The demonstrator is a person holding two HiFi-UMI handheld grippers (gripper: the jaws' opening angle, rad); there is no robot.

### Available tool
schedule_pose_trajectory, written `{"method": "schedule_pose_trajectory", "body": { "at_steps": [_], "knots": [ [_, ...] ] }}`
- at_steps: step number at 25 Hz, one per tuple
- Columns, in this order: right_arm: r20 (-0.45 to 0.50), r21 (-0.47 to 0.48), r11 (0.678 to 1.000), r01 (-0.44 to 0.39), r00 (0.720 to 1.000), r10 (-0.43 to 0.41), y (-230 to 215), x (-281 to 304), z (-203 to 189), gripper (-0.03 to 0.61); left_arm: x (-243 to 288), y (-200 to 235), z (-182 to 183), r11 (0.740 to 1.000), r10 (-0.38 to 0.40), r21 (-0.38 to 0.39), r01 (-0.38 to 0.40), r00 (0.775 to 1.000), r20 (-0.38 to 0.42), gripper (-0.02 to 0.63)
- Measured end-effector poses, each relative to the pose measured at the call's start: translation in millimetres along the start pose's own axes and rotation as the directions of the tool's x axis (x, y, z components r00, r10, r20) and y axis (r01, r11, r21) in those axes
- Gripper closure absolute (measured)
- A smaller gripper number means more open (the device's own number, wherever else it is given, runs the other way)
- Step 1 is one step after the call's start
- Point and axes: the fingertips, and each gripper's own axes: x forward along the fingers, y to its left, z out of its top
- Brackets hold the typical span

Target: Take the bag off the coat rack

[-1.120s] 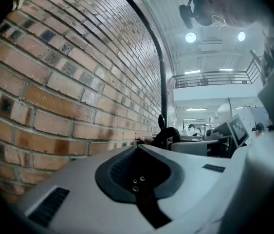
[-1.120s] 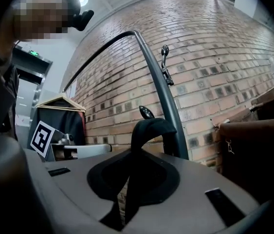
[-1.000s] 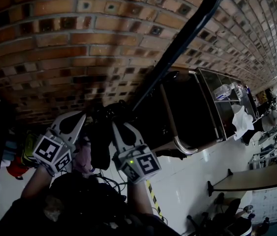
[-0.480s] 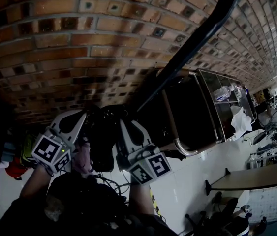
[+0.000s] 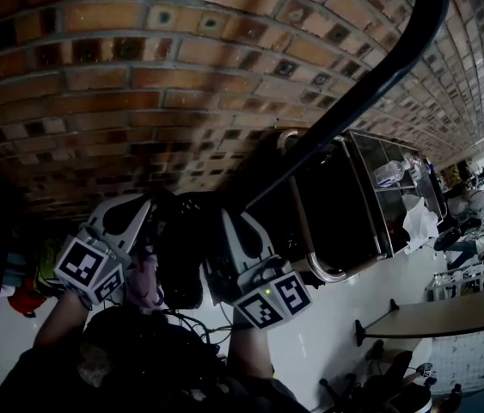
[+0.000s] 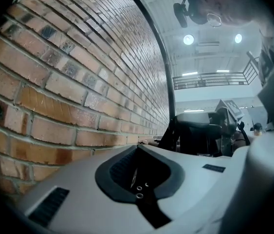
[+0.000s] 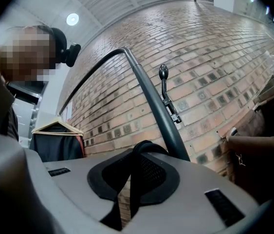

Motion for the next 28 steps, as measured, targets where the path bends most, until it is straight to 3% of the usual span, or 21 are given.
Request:
{"method": "schedule_pose_trajectory", "body": {
  "at_steps": [9, 22, 28],
  "knots": [
    [0.004, -0.006, 1.0, -0.008, 1.0, 0.009, 8.2, 10.0, 9.7, 0.552, -3.1, 13.6, 0.9, 1.0, 0.007, -0.009, -0.007, 1.0, -0.001, 0.58],
    [0.035, -0.075, 0.982, -0.175, 0.983, 0.178, 65.1, 49.6, 44.4, 0.552, -19.1, 32.1, 7.5, 0.999, 0.031, -0.014, -0.031, 0.999, 0.015, 0.58],
    [0.037, -0.002, 0.978, -0.207, 0.978, 0.206, 75.9, 47.4, 35.8, 0.552, -32.1, 42.2, 12.8, 0.999, 0.05, -0.009, -0.05, 0.998, 0.035, 0.58]
  ]
}}
